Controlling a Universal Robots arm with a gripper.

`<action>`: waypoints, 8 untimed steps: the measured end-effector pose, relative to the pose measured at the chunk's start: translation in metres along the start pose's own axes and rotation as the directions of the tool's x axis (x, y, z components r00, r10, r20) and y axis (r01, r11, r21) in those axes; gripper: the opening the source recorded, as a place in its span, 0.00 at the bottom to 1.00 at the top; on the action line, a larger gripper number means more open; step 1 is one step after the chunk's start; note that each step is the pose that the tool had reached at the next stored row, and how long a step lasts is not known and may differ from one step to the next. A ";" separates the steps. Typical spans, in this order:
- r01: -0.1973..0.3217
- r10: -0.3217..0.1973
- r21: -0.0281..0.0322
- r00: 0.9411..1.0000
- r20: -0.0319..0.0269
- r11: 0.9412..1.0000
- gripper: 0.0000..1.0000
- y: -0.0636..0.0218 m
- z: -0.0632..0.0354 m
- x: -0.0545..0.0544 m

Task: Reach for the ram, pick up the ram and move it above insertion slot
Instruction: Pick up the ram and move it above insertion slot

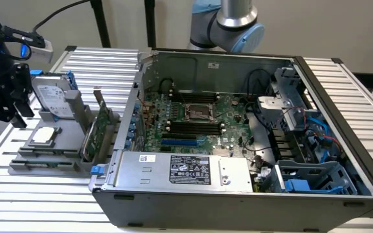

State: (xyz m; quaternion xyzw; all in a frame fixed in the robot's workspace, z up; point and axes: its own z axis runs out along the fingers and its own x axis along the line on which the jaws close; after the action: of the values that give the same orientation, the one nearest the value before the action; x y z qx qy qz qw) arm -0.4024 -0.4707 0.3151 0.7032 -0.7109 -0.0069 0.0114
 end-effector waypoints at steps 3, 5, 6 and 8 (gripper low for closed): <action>0.000 0.000 0.000 1.000 0.000 1.000 0.36 -0.0001 0.0043 0.003; 0.000 0.000 0.000 1.000 0.000 1.000 0.36 -0.0002 0.0079 0.004; 0.000 0.000 0.000 1.000 0.000 1.000 0.36 -0.0002 0.0098 0.005; 0.000 0.000 0.000 1.000 0.000 1.000 0.36 -0.0004 0.0135 0.007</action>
State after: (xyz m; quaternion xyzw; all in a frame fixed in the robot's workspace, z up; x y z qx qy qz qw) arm -0.4025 -0.4776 0.3016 0.7031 -0.7110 -0.0068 0.0113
